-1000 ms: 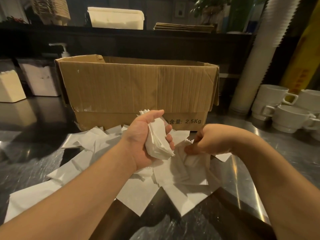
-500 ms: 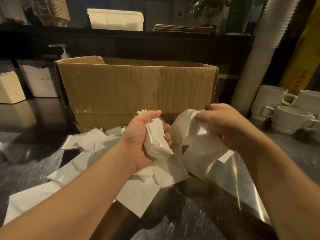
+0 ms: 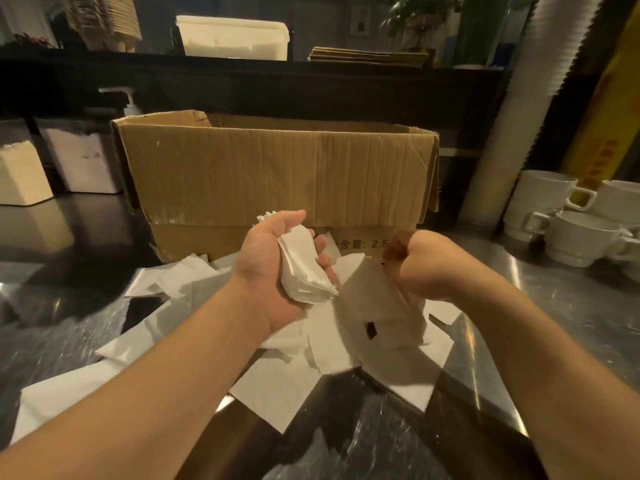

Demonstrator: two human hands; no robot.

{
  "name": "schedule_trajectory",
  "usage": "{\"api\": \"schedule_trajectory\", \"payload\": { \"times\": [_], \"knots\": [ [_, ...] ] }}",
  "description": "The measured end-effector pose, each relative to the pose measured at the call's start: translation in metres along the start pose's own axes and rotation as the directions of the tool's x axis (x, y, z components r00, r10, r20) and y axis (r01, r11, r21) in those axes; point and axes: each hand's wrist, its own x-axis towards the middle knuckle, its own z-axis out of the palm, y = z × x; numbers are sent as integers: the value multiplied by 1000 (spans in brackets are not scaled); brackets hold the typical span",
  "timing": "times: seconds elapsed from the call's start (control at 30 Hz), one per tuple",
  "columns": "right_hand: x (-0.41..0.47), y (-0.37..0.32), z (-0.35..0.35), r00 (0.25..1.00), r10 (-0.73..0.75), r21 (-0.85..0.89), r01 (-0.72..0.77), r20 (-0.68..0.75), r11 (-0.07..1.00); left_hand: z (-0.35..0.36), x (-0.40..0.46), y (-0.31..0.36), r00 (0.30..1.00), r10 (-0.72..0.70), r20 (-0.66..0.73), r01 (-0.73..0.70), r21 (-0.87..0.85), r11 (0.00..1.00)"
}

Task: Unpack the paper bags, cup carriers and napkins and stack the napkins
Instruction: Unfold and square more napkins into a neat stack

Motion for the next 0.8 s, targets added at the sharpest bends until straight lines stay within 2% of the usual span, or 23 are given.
{"api": "schedule_trajectory", "payload": {
  "times": [0.07,0.13,0.23,0.33,0.47,0.6,0.8],
  "knots": [
    [-3,-2,-4,999,-30,18,30,17,999,0,0,0,1000,-2,-6,2,-4,1000],
    [-7,-3,-8,991,-89,45,85,104,995,0,-1,0,1000,-11,2,11,-2,1000],
    [-16,-6,-11,933,-163,-97,204,320,974,0,-1,0,1000,-13,1,13,21,1000],
    [-23,-12,-6,883,-82,-217,202,463,955,1,-2,-1,1000,-12,-2,12,30,999],
    [-20,-10,0,938,-119,-386,247,326,889,0,-1,-1,1000,-13,-1,13,35,999],
    [-9,-5,0,959,-222,-248,262,177,933,1,-1,-2,1000,-14,10,14,43,999],
    [-3,-2,-4,954,-285,-122,295,92,948,0,-1,-3,1000,-20,2,20,48,999]
  ]
}}
